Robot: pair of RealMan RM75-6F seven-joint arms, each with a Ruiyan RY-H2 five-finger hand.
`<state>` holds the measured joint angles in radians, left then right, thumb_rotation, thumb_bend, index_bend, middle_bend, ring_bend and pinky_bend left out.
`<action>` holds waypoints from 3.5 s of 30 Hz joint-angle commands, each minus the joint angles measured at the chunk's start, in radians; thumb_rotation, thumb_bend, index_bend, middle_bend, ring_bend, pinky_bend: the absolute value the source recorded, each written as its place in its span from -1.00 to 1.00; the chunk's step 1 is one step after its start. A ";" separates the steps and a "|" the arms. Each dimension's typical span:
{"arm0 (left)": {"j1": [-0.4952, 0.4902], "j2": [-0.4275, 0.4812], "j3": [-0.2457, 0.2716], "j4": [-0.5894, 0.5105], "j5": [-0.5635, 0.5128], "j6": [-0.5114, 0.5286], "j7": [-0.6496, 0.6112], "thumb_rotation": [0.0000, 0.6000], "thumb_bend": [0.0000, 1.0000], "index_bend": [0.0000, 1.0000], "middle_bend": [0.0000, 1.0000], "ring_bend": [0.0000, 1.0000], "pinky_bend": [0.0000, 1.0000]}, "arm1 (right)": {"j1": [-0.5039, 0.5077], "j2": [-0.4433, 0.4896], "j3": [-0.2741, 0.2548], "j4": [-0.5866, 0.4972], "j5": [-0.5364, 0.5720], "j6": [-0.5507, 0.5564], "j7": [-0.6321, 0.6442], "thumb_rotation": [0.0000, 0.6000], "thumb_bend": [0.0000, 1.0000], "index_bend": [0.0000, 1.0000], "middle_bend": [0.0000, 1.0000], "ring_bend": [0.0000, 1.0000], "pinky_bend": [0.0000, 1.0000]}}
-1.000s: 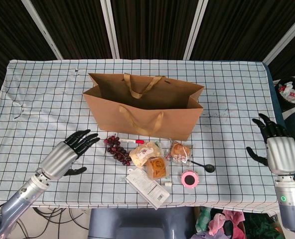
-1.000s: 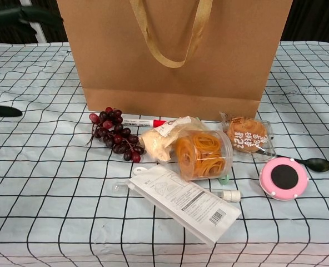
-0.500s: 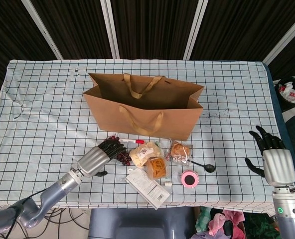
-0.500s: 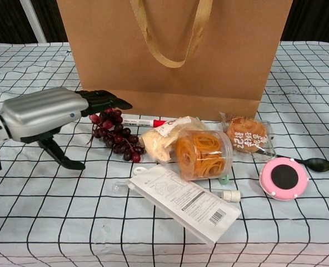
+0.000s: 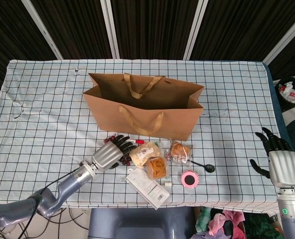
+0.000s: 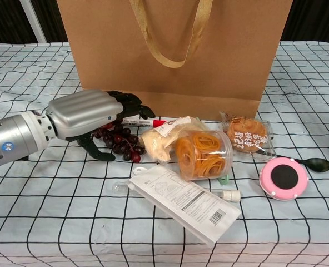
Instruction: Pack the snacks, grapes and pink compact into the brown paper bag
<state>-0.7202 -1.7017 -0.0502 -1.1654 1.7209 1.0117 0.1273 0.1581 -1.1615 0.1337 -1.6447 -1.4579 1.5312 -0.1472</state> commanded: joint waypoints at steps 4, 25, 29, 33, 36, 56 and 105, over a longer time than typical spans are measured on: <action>-0.021 -0.018 -0.010 0.029 -0.023 -0.023 0.028 1.00 -0.49 -0.65 -0.53 -0.74 -0.64 | -0.001 -0.010 -0.002 0.010 0.001 -0.005 0.006 1.00 -0.65 -0.65 -0.79 -0.62 -0.54; -0.038 -0.044 -0.002 0.114 -0.093 -0.046 0.079 1.00 -0.36 -0.38 -0.17 -0.36 -0.22 | -0.012 -0.030 -0.001 0.048 0.014 -0.014 0.044 1.00 -0.63 -0.65 -0.78 -0.61 -0.54; -0.042 -0.049 0.000 0.126 -0.095 -0.034 0.082 1.00 -0.30 -0.27 -0.06 -0.26 -0.09 | -0.014 -0.032 0.000 0.056 0.015 -0.015 0.054 1.00 -0.62 -0.65 -0.78 -0.61 -0.54; -0.042 -0.054 0.000 0.136 -0.097 -0.021 0.078 1.00 -0.26 -0.16 0.03 -0.20 -0.02 | -0.018 -0.036 0.001 0.061 0.014 -0.010 0.065 1.00 -0.61 -0.65 -0.77 -0.60 -0.54; -0.042 -0.059 0.004 0.146 -0.099 -0.015 0.073 1.00 -0.23 -0.06 0.14 -0.11 0.06 | -0.021 -0.038 0.000 0.065 0.013 -0.008 0.075 1.00 -0.61 -0.65 -0.77 -0.60 -0.54; 0.009 0.234 0.010 -0.349 0.000 0.195 0.216 1.00 -0.12 0.12 0.24 -0.05 0.10 | -0.025 -0.042 0.014 0.066 0.031 -0.011 0.063 1.00 -0.60 -0.65 -0.77 -0.60 -0.54; -0.544 0.142 -0.371 -0.087 -0.673 -0.129 0.296 1.00 -0.89 -0.61 -0.62 -0.96 -0.83 | -0.019 -0.012 0.073 0.102 0.118 -0.044 0.093 1.00 -0.60 -0.66 -0.77 -0.60 -0.54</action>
<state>-1.2638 -1.5726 -0.4317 -1.2397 1.0724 0.9019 0.3973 0.1392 -1.1737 0.2063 -1.5426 -1.3391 1.4871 -0.0551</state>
